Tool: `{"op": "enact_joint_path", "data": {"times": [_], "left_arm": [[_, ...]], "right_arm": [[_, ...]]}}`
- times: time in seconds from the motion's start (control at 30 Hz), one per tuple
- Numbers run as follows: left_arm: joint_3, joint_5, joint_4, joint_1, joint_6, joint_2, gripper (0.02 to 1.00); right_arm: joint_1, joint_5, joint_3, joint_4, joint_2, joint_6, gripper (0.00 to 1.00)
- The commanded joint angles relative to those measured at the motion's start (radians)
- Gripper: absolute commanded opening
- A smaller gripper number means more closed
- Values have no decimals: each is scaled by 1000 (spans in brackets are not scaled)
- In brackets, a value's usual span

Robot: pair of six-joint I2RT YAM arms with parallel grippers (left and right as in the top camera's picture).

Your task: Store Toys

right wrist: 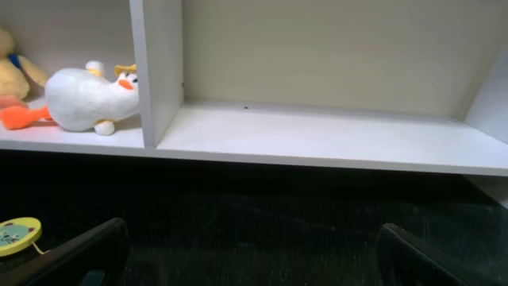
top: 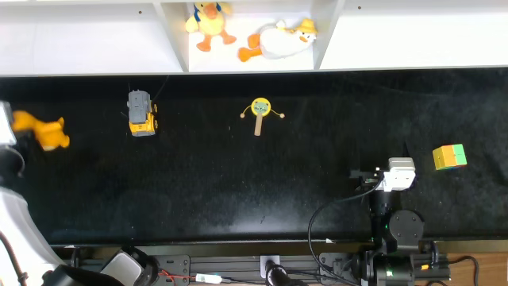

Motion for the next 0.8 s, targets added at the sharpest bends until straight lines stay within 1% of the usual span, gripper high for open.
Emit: {"op": "enact_joint_path", "data": {"times": [0.03, 0.23, 0.5, 0.63, 0.8], "left_arm": [[145, -158, 10, -113, -127, 30, 38], [218, -176, 61, -207, -221, 124, 34], [219, -176, 187, -288, -225, 229, 34], [225, -224, 254, -322, -225, 282, 36], [246, -268, 256, -333, -221, 305, 36]], "right_arm": [[-6, -7, -14, 5, -6, 10, 996], [-6, -7, -14, 5, -6, 11, 993], [-6, -7, -14, 5, -6, 10, 996], [-6, -7, -14, 5, -6, 11, 996], [-6, -7, -14, 5, -6, 10, 996]]}}
